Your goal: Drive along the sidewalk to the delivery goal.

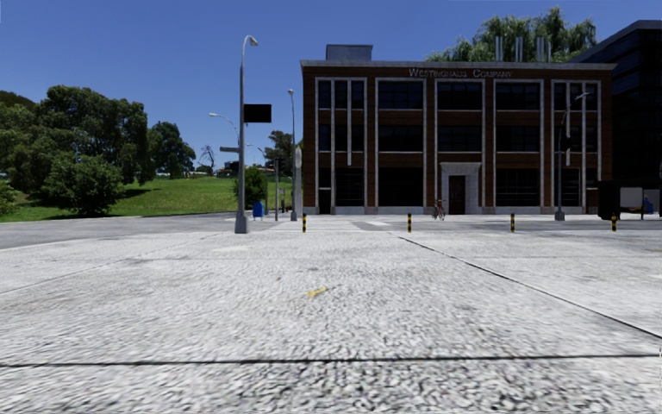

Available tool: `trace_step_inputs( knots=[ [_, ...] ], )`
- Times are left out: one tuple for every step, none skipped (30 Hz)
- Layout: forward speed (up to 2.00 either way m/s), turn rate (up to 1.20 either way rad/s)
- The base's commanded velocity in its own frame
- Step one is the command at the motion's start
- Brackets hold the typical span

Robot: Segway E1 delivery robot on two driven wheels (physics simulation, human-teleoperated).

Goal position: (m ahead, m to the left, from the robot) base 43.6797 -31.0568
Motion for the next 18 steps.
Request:
trace_step_inputs(
  knots=[
    [2.00, 0.00],
    [2.00, 0.00],
    [2.00, 0.00],
    [2.00, 0.00],
    [2.00, 0.00],
    [2.00, 0.00],
    [2.00, 0.00],
    [2.00, 0.00],
    [2.00, 0.00],
    [2.00, 0.00],
    [2.00, 0.00],
    [2.00, 0.00],
    [2.00, 0.00],
    [2.00, 0.00],
    [2.00, 0.00],
    [2.00, 0.00],
    [2.00, 0.00],
    [2.00, 0.00]
  ],
)
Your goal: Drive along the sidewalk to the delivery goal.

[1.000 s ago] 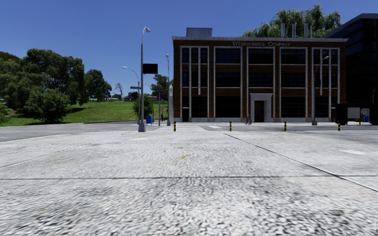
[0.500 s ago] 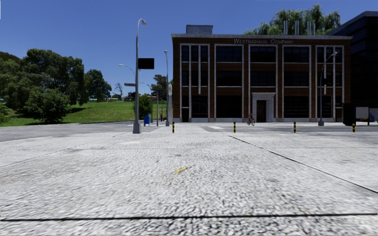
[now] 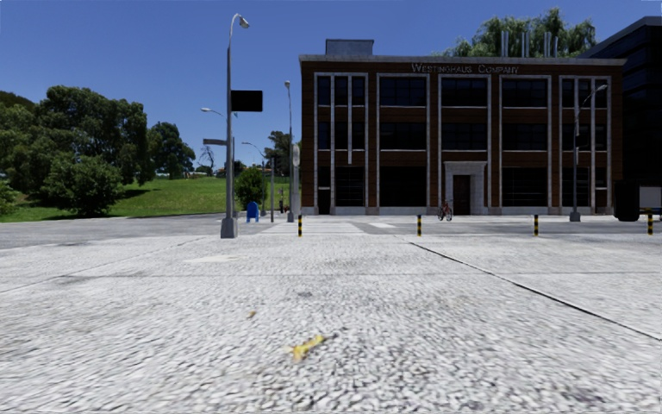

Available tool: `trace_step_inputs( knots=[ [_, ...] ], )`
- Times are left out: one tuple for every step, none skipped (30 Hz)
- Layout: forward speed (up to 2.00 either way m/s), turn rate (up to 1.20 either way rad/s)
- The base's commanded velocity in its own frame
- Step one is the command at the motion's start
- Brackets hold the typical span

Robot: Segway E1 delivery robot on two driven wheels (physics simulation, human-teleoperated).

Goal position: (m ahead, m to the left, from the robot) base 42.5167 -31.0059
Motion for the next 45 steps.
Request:
trace_step_inputs(
  knots=[
    [2.00, 0.00],
    [2.00, 0.00],
    [2.00, 0.00],
    [2.00, 0.00],
    [2.00, 0.00],
    [2.00, 0.00],
    [2.00, 0.00],
    [2.00, 0.00],
    [2.00, 0.00],
    [2.00, 0.00],
    [2.00, 0.00],
    [2.00, 0.00],
    [2.00, 0.00],
    [2.00, 0.00],
    [2.00, 0.00],
    [2.00, 0.00],
    [2.00, 0.00],
    [2.00, 0.00],
    [2.00, 0.00],
    [2.00, 0.00],
    [2.00, 0.00],
    [2.00, 0.00],
    [2.00, 0.00],
    [2.00, 0.00],
    [2.00, 0.00],
    [2.00, 0.00],
    [2.00, 0.00],
    [2.00, 0.00],
    [2.00, 0.00],
    [2.00, 0.00],
    [2.00, 0.00],
    [2.00, 0.00],
    [2.00, 0.00],
    [2.00, 0.00],
    [2.00, 0.00],
    [2.00, 0.00],
    [2.00, 0.00],
    [2.00, 0.00],
    [2.00, 0.00],
    [2.00, 0.00],
    [2.00, 0.00],
    [2.00, 0.00],
    [2.00, 0.00],
    [2.00, 0.00],
    [2.00, 0.00]
  ],
)
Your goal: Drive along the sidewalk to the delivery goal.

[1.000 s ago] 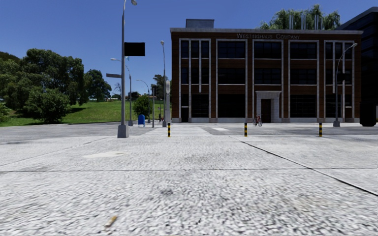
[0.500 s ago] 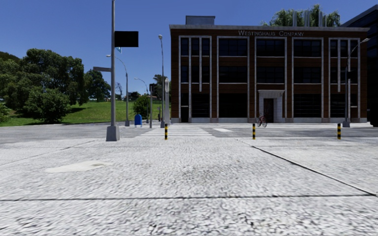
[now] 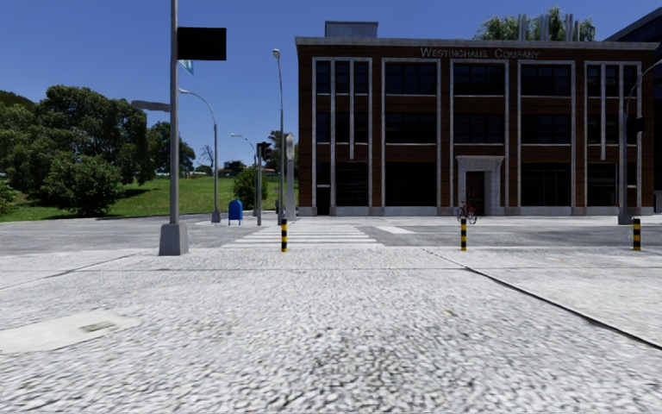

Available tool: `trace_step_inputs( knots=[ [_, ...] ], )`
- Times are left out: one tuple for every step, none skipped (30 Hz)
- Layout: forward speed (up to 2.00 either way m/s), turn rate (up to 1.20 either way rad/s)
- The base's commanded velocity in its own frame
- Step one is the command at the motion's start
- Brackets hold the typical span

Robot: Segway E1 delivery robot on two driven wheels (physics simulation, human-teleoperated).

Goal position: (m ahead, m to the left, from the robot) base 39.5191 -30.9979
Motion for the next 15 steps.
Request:
trace_step_inputs(
  knots=[
    [2.00, 0.00],
    [2.00, 0.00],
    [2.00, 0.00],
    [2.00, 0.00],
    [2.00, 0.00],
    [2.00, 0.00],
    [2.00, 0.00],
    [2.00, 0.00],
    [2.00, 0.00],
    [2.00, 0.00],
    [2.00, 0.00],
    [2.00, 0.00],
    [2.00, 0.00],
    [2.00, 0.00],
    [2.00, 0.00]
  ],
)
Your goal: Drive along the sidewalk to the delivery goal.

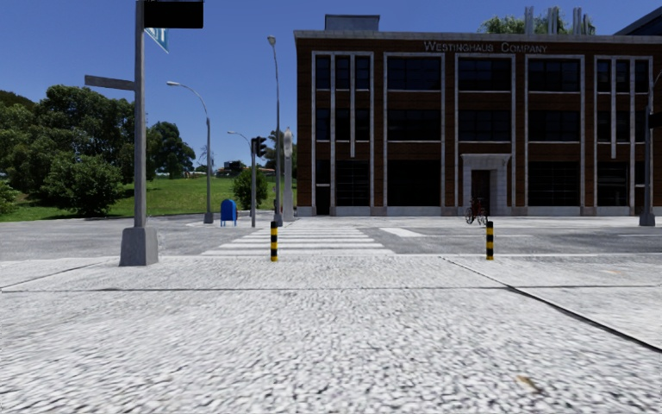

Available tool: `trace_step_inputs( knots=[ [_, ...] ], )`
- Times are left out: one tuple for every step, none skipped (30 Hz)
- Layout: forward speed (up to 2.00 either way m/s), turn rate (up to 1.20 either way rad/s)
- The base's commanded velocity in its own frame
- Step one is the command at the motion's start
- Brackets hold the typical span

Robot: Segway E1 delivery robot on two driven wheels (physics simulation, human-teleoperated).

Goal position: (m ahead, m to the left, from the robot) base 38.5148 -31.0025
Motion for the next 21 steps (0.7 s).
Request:
trace_step_inputs(
  knots=[
    [2.00, 0.00],
    [2.00, 0.00],
    [2.00, 0.00],
    [2.00, 0.00],
    [2.00, 0.00],
    [2.00, 0.00],
    [2.00, 0.00],
    [2.00, 0.00],
    [2.00, 0.00],
    [2.00, 0.00],
    [2.00, 0.00],
    [2.00, 0.00],
    [2.00, 0.00],
    [2.00, 0.00],
    [2.00, 0.00],
    [2.00, 0.00],
    [2.00, 0.00],
    [2.00, 0.00],
    [2.00, 0.00],
    [2.00, 0.00],
    [2.00, 0.00]
  ],
)
